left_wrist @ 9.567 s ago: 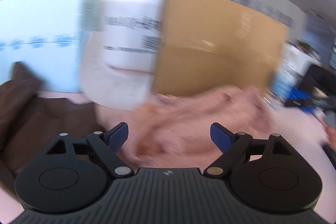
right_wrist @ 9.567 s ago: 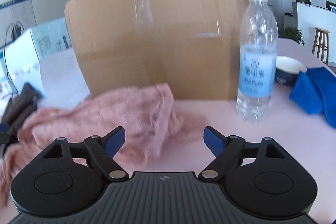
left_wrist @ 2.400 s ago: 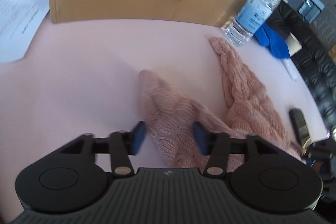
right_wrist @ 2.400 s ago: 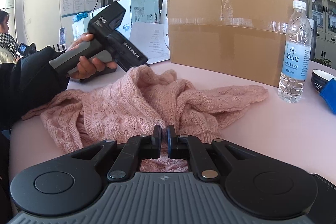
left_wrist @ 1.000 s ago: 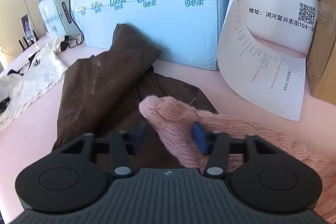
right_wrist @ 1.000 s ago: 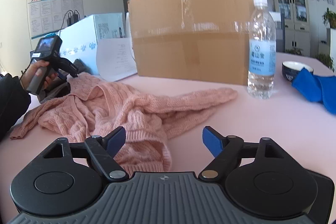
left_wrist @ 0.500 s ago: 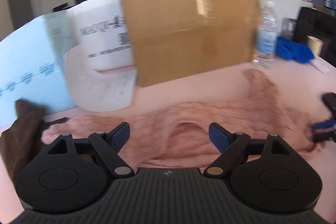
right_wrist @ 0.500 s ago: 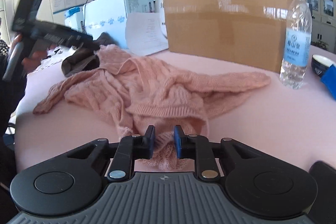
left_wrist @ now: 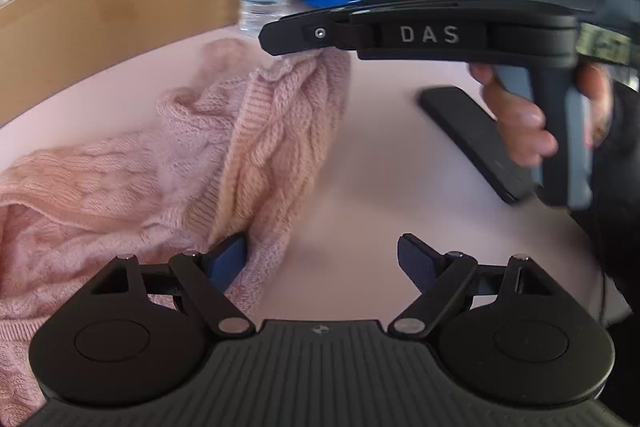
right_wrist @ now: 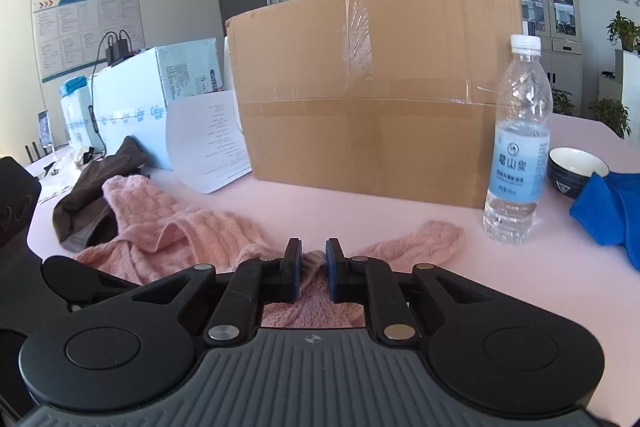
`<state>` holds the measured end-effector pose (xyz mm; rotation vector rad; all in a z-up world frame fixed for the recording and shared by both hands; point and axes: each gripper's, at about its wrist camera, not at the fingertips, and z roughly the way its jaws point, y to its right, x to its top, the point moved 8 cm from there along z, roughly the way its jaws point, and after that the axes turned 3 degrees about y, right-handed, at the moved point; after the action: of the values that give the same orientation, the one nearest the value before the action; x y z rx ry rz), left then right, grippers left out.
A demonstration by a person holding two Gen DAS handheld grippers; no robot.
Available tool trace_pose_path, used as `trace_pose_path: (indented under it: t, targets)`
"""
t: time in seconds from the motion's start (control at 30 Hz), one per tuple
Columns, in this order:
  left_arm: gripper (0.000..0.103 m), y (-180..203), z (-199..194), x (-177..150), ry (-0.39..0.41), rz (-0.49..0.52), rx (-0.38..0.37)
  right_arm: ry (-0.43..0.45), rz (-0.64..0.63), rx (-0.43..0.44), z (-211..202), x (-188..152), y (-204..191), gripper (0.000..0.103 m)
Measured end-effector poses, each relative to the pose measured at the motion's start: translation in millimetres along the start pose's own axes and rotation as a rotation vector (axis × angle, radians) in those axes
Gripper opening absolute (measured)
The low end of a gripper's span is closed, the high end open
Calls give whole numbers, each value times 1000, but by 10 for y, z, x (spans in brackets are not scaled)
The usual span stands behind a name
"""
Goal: Fold clothes
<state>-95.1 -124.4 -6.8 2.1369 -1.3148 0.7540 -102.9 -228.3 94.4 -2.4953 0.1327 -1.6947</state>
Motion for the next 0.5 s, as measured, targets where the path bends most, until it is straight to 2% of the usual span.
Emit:
trace_pose_path:
  t: [0.03, 0.1, 0.17, 0.27, 0.33, 0.43, 0.5]
  targets:
    - [75, -97, 15, 45, 13, -33, 27, 0, -11, -12, 19, 25, 25, 12]
    - [56, -307, 30, 98, 20, -69, 76, 8, -54, -40, 23, 60, 72, 20]
    - [43, -587, 74, 119, 0, -121, 145, 23, -131, -71, -21, 59, 122, 50]
    - [38, -923, 139, 134, -14, -244, 147, 9, -205, -147, -61, -29, 279, 51]
    - [37, -1092, 158, 165, 0, -298, 145, -53, -157, -183, 4, -169, 439, 51]
    - [37, -1266, 155, 205, 16, -349, 150, -158, -26, -261, 209, -372, 727, 46]
    - [37, -1327, 148, 222, 16, -371, 142, -212, 124, -256, 381, -496, 913, 43]
